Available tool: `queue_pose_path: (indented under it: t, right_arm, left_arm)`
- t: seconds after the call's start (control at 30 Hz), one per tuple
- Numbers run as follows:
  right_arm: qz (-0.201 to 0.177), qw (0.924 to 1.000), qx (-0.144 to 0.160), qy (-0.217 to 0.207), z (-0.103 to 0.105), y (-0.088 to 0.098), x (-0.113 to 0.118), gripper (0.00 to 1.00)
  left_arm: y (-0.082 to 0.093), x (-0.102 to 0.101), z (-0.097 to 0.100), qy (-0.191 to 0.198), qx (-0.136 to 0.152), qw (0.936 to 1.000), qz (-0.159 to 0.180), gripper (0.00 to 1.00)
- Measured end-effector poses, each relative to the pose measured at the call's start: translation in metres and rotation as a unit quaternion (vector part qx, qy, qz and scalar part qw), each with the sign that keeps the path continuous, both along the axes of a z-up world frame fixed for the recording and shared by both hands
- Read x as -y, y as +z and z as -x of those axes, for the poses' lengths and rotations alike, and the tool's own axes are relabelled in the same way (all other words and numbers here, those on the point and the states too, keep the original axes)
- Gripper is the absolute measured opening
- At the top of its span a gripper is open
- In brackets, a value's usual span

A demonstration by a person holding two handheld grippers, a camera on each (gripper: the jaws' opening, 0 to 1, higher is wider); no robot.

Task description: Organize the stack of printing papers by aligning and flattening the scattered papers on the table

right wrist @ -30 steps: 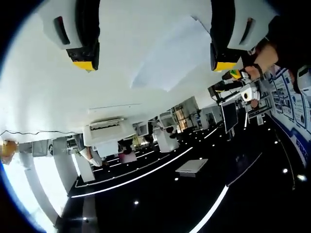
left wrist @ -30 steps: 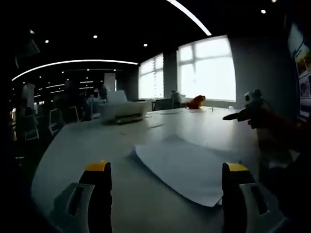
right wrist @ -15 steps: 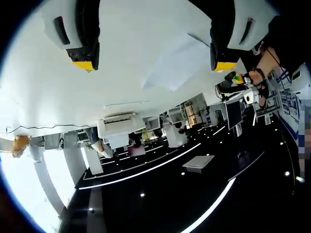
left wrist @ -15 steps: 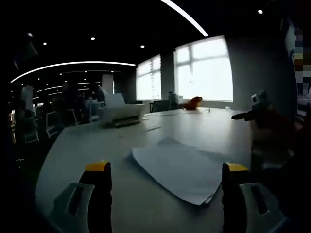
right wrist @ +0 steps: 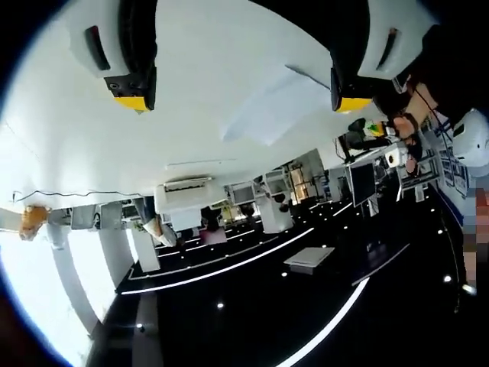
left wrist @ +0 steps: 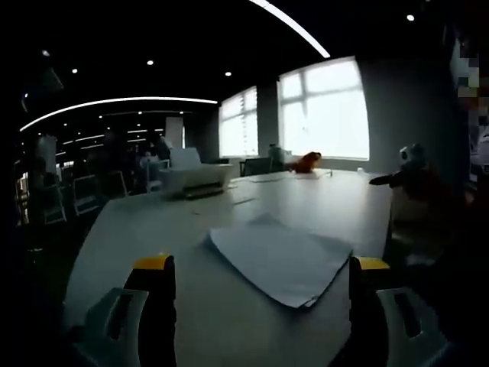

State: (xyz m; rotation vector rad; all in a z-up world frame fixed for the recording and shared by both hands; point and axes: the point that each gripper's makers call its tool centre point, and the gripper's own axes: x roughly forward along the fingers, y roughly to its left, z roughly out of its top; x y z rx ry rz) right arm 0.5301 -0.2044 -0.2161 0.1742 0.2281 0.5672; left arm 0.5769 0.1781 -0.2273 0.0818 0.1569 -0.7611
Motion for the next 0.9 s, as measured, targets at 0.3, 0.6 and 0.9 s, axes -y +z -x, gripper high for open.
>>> queue_pose_path:
  t: [0.3, 0.6, 0.9]
  right_arm:
    - [0.012, 0.9999, 0.006, 0.011, 0.011, 0.004, -0.003, 0.9]
    - [0.02, 0.9996, 0.013, 0.011, 0.026, 0.01, -0.005, 0.9]
    - [0.031, 0.9994, 0.013, 0.009, 0.04, 0.01, -0.002, 0.9]
  left_arm:
    - [0.01, -0.011, 0.034, -0.001, 0.004, 0.9997, -0.023, 0.97]
    - [0.013, -0.025, 0.06, -0.006, -0.007, 0.9999, -0.004, 0.97]
    - [0.013, -0.035, 0.077, 0.004, -0.013, 0.9999, 0.006, 0.97]
